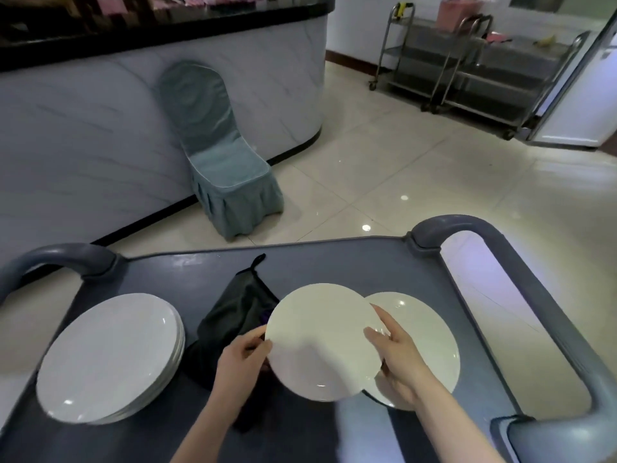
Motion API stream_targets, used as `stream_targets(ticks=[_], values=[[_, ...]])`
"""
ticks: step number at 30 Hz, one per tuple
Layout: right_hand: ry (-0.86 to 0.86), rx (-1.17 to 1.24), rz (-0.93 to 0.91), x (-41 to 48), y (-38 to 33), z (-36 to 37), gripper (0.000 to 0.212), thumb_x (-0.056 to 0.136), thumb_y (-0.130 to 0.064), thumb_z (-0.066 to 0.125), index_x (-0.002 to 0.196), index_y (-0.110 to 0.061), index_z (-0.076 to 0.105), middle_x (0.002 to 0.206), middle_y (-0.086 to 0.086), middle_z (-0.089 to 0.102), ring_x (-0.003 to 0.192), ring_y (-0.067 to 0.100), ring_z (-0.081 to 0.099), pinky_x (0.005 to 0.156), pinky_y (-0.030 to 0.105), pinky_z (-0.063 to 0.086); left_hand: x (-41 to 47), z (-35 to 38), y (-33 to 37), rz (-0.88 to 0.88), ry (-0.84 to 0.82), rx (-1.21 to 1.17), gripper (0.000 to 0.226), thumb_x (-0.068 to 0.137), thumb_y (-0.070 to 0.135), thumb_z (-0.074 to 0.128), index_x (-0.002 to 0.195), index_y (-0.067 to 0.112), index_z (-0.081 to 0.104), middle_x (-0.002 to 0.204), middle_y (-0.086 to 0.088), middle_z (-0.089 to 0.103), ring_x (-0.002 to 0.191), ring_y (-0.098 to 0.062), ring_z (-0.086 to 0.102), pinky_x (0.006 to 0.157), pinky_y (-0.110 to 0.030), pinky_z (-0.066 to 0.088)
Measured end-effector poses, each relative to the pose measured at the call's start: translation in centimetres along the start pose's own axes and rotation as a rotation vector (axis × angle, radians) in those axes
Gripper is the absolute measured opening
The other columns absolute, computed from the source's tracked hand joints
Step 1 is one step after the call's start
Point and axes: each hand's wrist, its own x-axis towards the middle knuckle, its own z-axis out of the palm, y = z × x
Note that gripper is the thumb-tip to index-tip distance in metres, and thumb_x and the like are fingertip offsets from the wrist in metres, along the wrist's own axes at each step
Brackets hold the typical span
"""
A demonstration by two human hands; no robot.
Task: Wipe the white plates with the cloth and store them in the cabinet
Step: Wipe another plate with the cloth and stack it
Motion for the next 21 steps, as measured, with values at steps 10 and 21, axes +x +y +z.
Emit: stream_targets(ticks=[10,21], values=[[-0.073,0.187,0.084,0.6,0.2,3.8,0.041,0.099,0.0,0.048,0.125,-0.027,0.066,0.126,0.008,0.069,0.117,0.036,0.064,0.108,0.059,0.04,5.0,-4.2,-5.4,-0.012,0.112,0.687,0.062,0.094,0.009,0.047,0.152,0.007,0.026,0.158,-0.023,0.02,0.144,-0.038,0.023,0.118,-0.038,0.018],[-0.016,0.247,0.101,0.6,0.5,3.9,0.041,0.099,-0.002,0.048,0.129,-0.025,0.063,0.126,0.013,0.068,0.116,0.039,0.062,0.104,0.055,0.039,7.4,-3.2,-6.9,0.473,-0.212,0.805,0.051,0.09,0.015,0.047,0.141,0.02,0.052,0.151,0.001,0.044,0.143,-0.023,0.033,0.114,-0.045,0.032]])
